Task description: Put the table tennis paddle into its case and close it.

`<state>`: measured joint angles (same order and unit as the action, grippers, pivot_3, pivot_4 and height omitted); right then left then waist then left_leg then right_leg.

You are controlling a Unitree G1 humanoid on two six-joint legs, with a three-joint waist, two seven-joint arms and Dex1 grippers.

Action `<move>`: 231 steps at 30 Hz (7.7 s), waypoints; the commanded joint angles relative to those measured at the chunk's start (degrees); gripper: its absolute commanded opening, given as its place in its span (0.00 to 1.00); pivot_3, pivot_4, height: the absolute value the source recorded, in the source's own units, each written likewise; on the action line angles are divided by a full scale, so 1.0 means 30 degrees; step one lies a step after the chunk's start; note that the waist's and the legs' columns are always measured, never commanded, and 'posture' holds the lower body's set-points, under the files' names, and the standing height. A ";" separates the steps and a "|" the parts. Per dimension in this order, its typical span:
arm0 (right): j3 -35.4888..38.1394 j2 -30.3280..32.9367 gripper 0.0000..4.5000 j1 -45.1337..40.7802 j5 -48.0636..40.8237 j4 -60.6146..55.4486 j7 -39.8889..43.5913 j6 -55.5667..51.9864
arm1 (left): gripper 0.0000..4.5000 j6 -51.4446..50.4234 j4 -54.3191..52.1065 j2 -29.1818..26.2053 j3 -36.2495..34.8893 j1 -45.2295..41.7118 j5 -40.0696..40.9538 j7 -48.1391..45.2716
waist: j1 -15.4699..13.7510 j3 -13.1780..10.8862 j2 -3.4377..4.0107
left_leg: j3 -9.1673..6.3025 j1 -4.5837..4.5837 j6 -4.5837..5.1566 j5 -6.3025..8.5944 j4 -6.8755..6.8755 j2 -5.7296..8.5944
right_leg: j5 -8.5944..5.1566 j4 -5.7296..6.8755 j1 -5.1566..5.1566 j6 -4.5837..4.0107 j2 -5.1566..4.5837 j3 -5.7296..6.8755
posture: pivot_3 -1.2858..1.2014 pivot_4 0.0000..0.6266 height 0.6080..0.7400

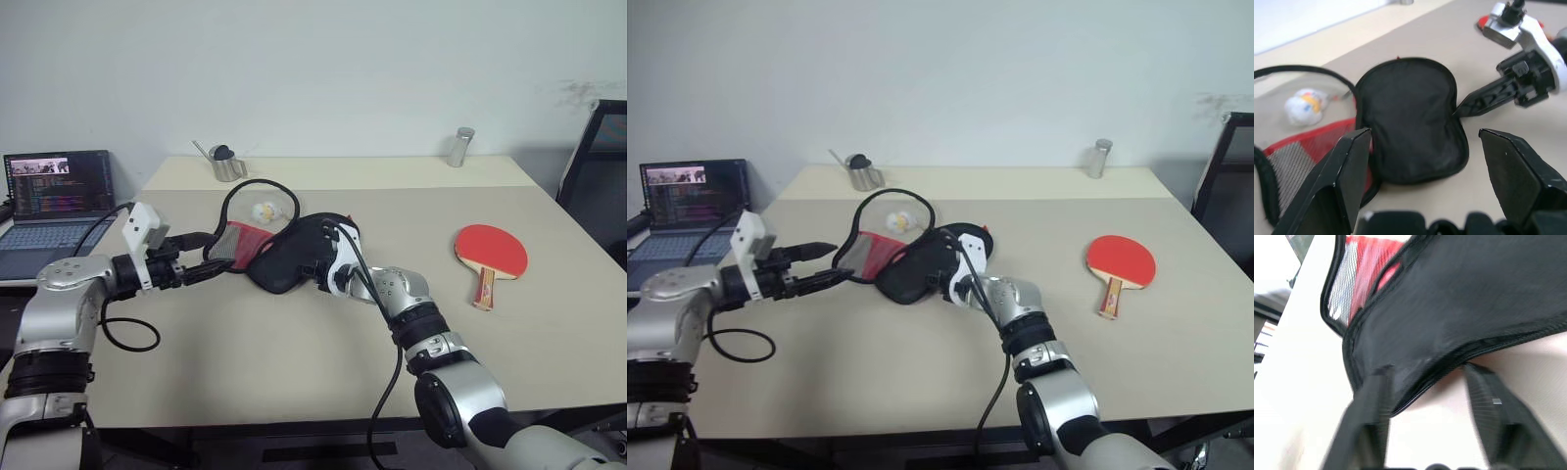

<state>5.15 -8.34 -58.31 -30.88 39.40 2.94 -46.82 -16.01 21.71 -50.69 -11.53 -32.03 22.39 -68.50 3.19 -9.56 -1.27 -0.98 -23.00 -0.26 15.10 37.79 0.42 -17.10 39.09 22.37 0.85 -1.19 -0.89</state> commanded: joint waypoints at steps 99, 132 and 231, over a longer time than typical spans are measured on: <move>0.0659 1.5017 0.74 0.7510 -0.6107 -2.2896 0.9322 -0.6613 | 0.71 -0.7765 1.3089 0.8993 -0.1719 -0.8848 -0.0865 0.8087 | -0.1118 0.0002 -0.0050 | -0.0093 -0.0221 0.0001 0.0003 0.0128 0.0038 | 0.0003 -0.0018 0.0091 0.0013 -0.0006 0.0090 | 0.52 0.24 1.00; 0.2033 1.6705 0.74 0.9132 -0.6508 -2.3518 0.8892 -0.6737 | 0.15 -0.9587 0.3589 1.3961 0.0399 -0.5632 0.0472 0.9310 | -0.1010 0.0003 -0.0051 | -0.0057 -0.0301 -0.0002 -0.0001 0.0144 0.0034 | 0.0007 0.0025 0.0191 0.0014 0.0000 0.0053 | 0.52 0.24 1.00; -0.2859 1.1638 0.00 0.4103 0.4278 -0.6762 0.8103 -0.3614 | 0.76 -0.1642 -0.0621 0.3024 0.2588 -0.3532 -0.0733 -0.1539 | -0.0428 0.0017 -0.0021 | 0.0020 -0.0287 -0.0011 -0.0012 0.0332 0.0012 | 0.0005 0.0318 0.0277 0.0012 0.0030 -0.0020 | 0.52 0.24 1.00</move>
<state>-2.38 25.74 -43.76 -19.67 17.21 25.46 -61.19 -21.08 22.06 -41.12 -3.53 -42.37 19.78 -73.16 1.90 -9.51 -1.33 -0.92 -23.87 -0.29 15.07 38.79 0.45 -17.08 40.04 23.21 0.89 -1.10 -0.94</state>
